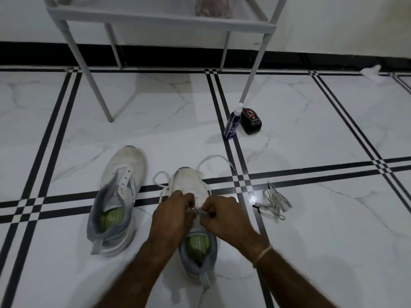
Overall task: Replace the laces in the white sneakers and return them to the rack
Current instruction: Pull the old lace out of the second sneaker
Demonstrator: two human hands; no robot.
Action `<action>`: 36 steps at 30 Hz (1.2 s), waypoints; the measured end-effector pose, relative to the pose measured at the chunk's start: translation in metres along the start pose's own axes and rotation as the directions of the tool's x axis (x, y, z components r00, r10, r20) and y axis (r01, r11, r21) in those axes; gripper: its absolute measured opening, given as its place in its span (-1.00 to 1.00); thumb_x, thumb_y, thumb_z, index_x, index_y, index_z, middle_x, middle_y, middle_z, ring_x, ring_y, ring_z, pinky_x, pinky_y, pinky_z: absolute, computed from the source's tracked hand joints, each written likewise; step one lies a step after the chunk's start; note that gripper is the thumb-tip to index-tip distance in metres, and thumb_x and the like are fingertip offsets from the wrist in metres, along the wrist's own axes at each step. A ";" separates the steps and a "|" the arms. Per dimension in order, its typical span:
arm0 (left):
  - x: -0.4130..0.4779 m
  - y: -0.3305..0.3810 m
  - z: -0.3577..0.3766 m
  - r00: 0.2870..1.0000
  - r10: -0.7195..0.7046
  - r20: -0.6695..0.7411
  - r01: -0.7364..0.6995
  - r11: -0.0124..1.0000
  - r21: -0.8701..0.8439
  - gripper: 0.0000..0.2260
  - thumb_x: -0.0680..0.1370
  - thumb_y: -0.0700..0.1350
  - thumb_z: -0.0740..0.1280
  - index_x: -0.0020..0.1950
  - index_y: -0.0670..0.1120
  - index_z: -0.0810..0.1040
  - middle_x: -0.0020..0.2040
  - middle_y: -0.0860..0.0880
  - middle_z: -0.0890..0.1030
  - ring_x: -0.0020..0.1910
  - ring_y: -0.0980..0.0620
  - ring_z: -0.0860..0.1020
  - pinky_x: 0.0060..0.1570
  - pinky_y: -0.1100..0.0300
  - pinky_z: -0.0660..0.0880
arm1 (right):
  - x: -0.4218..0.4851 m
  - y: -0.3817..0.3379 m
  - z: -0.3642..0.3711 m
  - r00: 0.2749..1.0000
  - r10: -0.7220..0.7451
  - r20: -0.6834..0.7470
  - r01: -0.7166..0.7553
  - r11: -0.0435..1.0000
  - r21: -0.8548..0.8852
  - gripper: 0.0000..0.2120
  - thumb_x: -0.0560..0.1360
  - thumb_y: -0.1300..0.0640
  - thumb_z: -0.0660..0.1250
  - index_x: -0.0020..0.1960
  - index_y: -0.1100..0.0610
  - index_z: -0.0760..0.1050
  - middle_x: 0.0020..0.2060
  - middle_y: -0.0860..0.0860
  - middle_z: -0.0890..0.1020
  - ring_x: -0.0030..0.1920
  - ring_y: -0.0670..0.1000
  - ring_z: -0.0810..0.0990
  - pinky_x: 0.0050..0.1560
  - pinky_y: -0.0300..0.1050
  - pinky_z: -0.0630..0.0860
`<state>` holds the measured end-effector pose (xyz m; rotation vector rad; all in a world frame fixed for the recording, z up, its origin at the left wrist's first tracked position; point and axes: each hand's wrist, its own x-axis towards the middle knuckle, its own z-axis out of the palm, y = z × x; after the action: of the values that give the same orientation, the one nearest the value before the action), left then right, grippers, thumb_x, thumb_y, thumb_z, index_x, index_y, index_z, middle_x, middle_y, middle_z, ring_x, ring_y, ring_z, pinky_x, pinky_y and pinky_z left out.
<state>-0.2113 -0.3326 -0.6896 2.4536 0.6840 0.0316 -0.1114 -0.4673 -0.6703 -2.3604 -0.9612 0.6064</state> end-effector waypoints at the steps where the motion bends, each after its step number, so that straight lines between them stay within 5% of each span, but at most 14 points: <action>1: 0.003 0.002 0.002 1.000 -0.003 0.006 0.002 0.999 0.034 -0.93 0.56 0.02 0.38 0.00 0.07 0.57 -0.02 0.07 0.55 -0.07 0.04 0.55 -0.12 0.13 0.49 | -0.001 0.000 0.002 0.999 -0.005 -0.034 0.005 1.000 -0.014 -0.87 0.49 0.04 0.47 -0.10 0.11 0.65 -0.27 -0.06 0.66 -0.25 -0.09 0.59 -0.25 -0.38 0.39; 4: 0.004 -0.007 0.005 0.987 -0.142 -0.070 0.111 0.935 -0.337 -0.90 0.55 -0.10 0.42 -0.16 0.01 0.57 -0.20 0.12 0.58 -0.25 0.19 0.50 -0.26 0.24 0.38 | -0.003 0.013 0.000 0.990 0.136 -0.023 -0.128 0.967 0.221 -0.83 0.50 0.16 0.44 -0.26 0.18 0.63 -0.39 0.04 0.65 -0.35 -0.05 0.63 -0.21 -0.17 0.64; 7: -0.004 -0.009 0.010 0.856 -0.458 0.239 0.374 0.231 -0.898 -0.82 0.63 -0.25 0.30 -0.17 -0.09 0.50 -0.37 0.05 0.54 -0.39 0.09 0.40 -0.44 0.28 0.34 | -0.007 0.020 -0.005 0.957 0.283 0.070 -0.282 0.842 0.460 -0.86 0.50 0.29 0.43 -0.23 0.30 0.65 -0.30 0.21 0.69 -0.32 0.05 0.69 -0.21 0.04 0.71; 8: -0.007 -0.010 0.013 0.840 -0.474 0.265 0.378 0.159 -0.912 -0.81 0.65 -0.25 0.28 -0.16 -0.09 0.49 -0.37 0.01 0.52 -0.38 0.05 0.37 -0.45 0.28 0.33 | -0.007 0.021 -0.004 0.955 0.285 0.083 -0.291 0.838 0.462 -0.86 0.49 0.28 0.44 -0.24 0.27 0.65 -0.31 0.19 0.70 -0.30 0.06 0.71 -0.20 0.05 0.71; 10: -0.010 -0.012 0.020 0.877 -0.460 0.139 0.320 0.343 -0.883 -0.86 0.64 -0.22 0.30 -0.12 -0.09 0.49 -0.32 0.04 0.57 -0.33 0.03 0.45 -0.38 0.24 0.39 | -0.006 0.021 0.001 0.958 0.276 0.082 -0.284 0.859 0.426 -0.85 0.47 0.21 0.47 -0.28 0.19 0.66 -0.34 0.13 0.70 -0.31 0.07 0.72 -0.20 0.07 0.72; 13: -0.015 -0.017 0.019 0.978 -0.180 -0.110 0.107 0.872 -0.477 -0.89 0.53 0.10 0.45 -0.04 0.13 0.58 -0.13 0.21 0.64 -0.14 0.24 0.56 -0.17 0.27 0.47 | -0.003 0.021 0.003 0.959 0.278 0.053 -0.278 0.886 0.371 -0.83 0.44 0.16 0.48 -0.31 0.19 0.64 -0.39 0.11 0.68 -0.36 0.05 0.71 -0.24 0.08 0.71; 15: -0.014 -0.017 0.014 0.985 -0.039 -0.167 0.007 0.982 -0.189 -0.80 0.47 0.26 0.45 -0.01 0.20 0.62 -0.09 0.23 0.60 -0.08 0.24 0.51 -0.17 0.28 0.43 | -0.002 0.019 0.003 0.965 0.259 0.042 -0.257 0.899 0.356 -0.81 0.44 0.15 0.49 -0.31 0.20 0.63 -0.40 0.12 0.67 -0.38 0.04 0.70 -0.25 0.07 0.71; 18: -0.003 -0.013 0.008 0.968 0.106 -0.227 -0.102 0.994 0.029 -0.88 0.49 0.14 0.46 -0.08 0.13 0.68 -0.11 0.16 0.57 -0.06 0.09 0.46 -0.24 0.18 0.36 | -0.002 0.020 0.007 0.968 0.248 0.028 -0.244 0.912 0.330 -0.80 0.44 0.12 0.49 -0.31 0.19 0.63 -0.41 0.10 0.68 -0.38 0.03 0.70 -0.22 0.09 0.70; 20: 0.001 -0.007 0.007 0.961 -0.090 -0.260 0.001 0.946 -0.325 -0.92 0.51 0.02 0.45 -0.17 0.06 0.66 -0.17 0.15 0.61 -0.11 0.13 0.49 -0.20 0.21 0.39 | -0.003 0.022 0.009 0.968 0.249 0.015 -0.241 0.920 0.309 -0.79 0.43 0.09 0.48 -0.31 0.18 0.63 -0.41 0.09 0.68 -0.37 0.02 0.70 -0.20 0.10 0.70; 22: 0.005 0.001 -0.003 0.880 -0.474 0.005 0.220 0.401 -0.889 -0.83 0.60 -0.15 0.36 -0.20 -0.04 0.59 -0.26 0.09 0.65 -0.24 0.14 0.55 -0.27 0.26 0.44 | -0.003 0.022 0.008 0.964 0.266 0.013 -0.255 0.908 0.334 -0.80 0.46 0.12 0.47 -0.31 0.18 0.63 -0.39 0.10 0.68 -0.37 0.04 0.70 -0.21 0.12 0.70; 23: 0.004 -0.001 -0.004 0.847 -0.518 0.115 0.276 0.246 -0.929 -0.78 0.65 -0.19 0.28 -0.19 -0.06 0.55 -0.30 0.07 0.63 -0.28 0.10 0.52 -0.32 0.26 0.42 | -0.002 0.021 0.009 0.960 0.278 0.019 -0.267 0.897 0.352 -0.81 0.46 0.13 0.48 -0.30 0.17 0.63 -0.38 0.10 0.68 -0.36 0.04 0.70 -0.22 0.13 0.70; 24: 0.002 -0.003 -0.002 0.849 -0.514 0.120 0.306 0.293 -0.906 -0.76 0.68 -0.18 0.23 -0.18 -0.06 0.52 -0.30 0.04 0.60 -0.28 0.06 0.50 -0.33 0.26 0.40 | -0.003 0.021 0.010 0.958 0.287 0.021 -0.275 0.891 0.360 -0.81 0.47 0.14 0.47 -0.30 0.17 0.63 -0.38 0.09 0.68 -0.37 0.04 0.71 -0.22 0.13 0.70; 28: -0.009 -0.018 0.012 0.995 -0.032 -0.097 -0.004 0.938 -0.347 -0.89 0.57 0.11 0.32 -0.08 0.12 0.58 -0.21 0.15 0.59 -0.20 0.16 0.54 -0.21 0.26 0.44 | -0.001 0.023 0.013 0.967 0.256 -0.007 -0.243 0.927 0.286 -0.79 0.43 0.04 0.46 -0.32 0.14 0.62 -0.42 0.07 0.66 -0.39 0.00 0.68 -0.20 0.11 0.68; 36: 0.011 0.002 -0.007 0.985 0.175 -0.003 -0.165 0.933 0.321 -0.82 0.59 0.08 0.32 -0.04 0.04 0.67 -0.07 0.04 0.62 -0.02 -0.01 0.57 -0.17 0.16 0.26 | -0.001 0.019 0.014 0.969 0.246 -0.005 -0.237 0.939 0.250 -0.81 0.40 0.07 0.45 -0.33 0.15 0.60 -0.42 0.06 0.65 -0.37 0.01 0.66 -0.20 0.11 0.66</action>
<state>-0.2019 -0.3249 -0.6837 2.8257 0.5197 0.0282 -0.1108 -0.4760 -0.6924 -2.2689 -0.5450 0.7290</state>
